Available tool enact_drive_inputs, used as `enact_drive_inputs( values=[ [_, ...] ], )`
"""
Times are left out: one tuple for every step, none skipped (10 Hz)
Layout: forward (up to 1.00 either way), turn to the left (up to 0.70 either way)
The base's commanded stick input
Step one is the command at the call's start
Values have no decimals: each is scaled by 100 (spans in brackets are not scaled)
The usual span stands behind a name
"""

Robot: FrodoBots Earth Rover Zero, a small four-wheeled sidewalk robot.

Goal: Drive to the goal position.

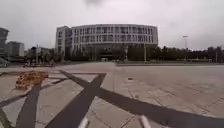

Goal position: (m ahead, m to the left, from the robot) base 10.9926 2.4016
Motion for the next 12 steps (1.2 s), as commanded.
enact_drive_inputs(
  values=[
    [100, 2],
    [100, 2],
    [100, 2],
    [100, 2],
    [100, 2],
    [100, 2],
    [100, 2],
    [100, 2],
    [100, 2],
    [100, 2],
    [100, 2],
    [100, 2]
  ],
)
